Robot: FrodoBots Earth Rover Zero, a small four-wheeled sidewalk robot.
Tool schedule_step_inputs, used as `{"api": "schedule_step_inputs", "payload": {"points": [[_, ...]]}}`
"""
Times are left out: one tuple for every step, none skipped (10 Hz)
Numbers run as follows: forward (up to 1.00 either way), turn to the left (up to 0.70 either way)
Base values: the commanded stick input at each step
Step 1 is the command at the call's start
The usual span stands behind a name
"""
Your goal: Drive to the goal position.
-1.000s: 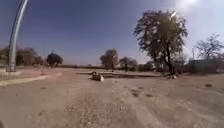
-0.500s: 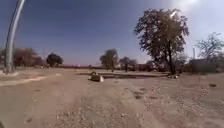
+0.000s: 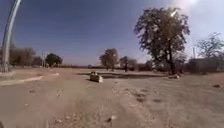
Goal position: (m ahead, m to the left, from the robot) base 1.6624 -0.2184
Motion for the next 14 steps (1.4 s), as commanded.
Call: {"api": "schedule_step_inputs", "payload": {"points": [[0.5,0.13],[0.5,0.17],[0.5,0.21],[0.5,0.24],[0.5,0.28],[0.5,0.32],[0.5,0.36],[0.5,0.4],[0.5,0.44],[0.5,0.48],[0.5,0.5],[0.5,0.5],[0.5,0.5],[0.5,0.5]]}}
